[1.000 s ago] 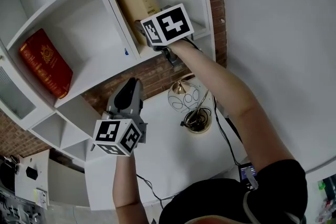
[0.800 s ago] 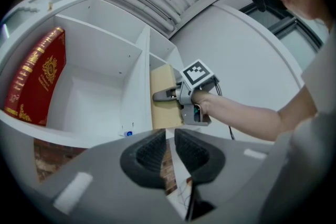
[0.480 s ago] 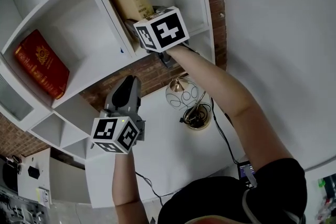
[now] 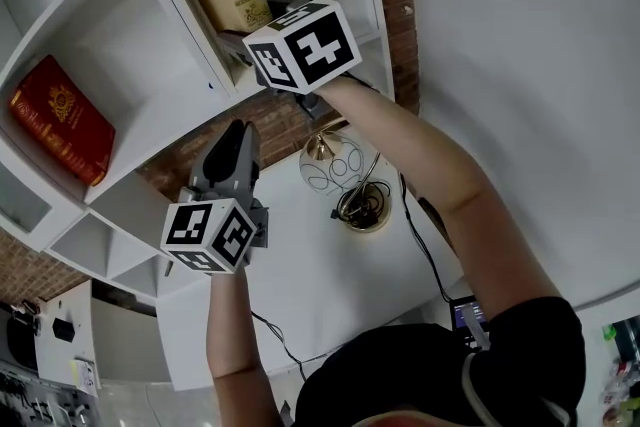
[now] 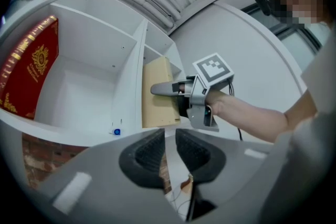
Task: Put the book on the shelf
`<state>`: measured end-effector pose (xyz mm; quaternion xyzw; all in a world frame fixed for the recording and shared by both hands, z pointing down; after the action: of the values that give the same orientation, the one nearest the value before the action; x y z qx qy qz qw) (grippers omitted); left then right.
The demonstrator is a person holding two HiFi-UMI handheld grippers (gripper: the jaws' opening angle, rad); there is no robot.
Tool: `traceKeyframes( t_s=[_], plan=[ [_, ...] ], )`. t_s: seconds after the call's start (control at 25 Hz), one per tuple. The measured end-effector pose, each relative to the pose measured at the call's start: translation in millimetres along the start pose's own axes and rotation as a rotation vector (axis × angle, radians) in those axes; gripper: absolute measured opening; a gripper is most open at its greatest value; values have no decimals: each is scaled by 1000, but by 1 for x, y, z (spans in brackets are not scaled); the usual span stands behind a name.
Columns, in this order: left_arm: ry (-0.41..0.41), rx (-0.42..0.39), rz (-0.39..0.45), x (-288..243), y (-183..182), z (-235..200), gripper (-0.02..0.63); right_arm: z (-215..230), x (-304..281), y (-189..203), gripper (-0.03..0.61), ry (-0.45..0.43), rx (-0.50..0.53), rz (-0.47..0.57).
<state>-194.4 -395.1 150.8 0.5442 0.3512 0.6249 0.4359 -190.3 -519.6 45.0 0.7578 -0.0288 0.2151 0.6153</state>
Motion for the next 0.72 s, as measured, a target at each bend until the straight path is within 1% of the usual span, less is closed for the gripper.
traceKeyframes(
  t_s=[0.16,0.32,0.44,0.56,0.72],
  plan=[
    [12,-3,17,-5,-5,7,57,-3,12,-1,302,-23,11,7],
    [6,-10,33,-9,-10,8,57,-5,26,-1,288,-32,-4,38],
    [-5,-13,49,-12,-14,8,57,-7,33,5,287,-51,-21,34],
    [0,-22,53,-12,-15,12,57,-5,38,11,279,-59,-28,28],
    [-2,-28,57,-13,-17,12,57,-4,42,14,236,-67,-57,34]
  ],
)
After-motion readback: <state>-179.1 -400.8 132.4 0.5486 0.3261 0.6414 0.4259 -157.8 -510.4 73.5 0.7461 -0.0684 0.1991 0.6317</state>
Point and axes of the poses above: the fingertips, and each gripper's own axes: x backward along the fingers, z to its right, y out of its underside, the point moved 3 cm from there along x, backward along the fingers, and after that the axes turned 12 degrees about z, right-handed, at the moved point
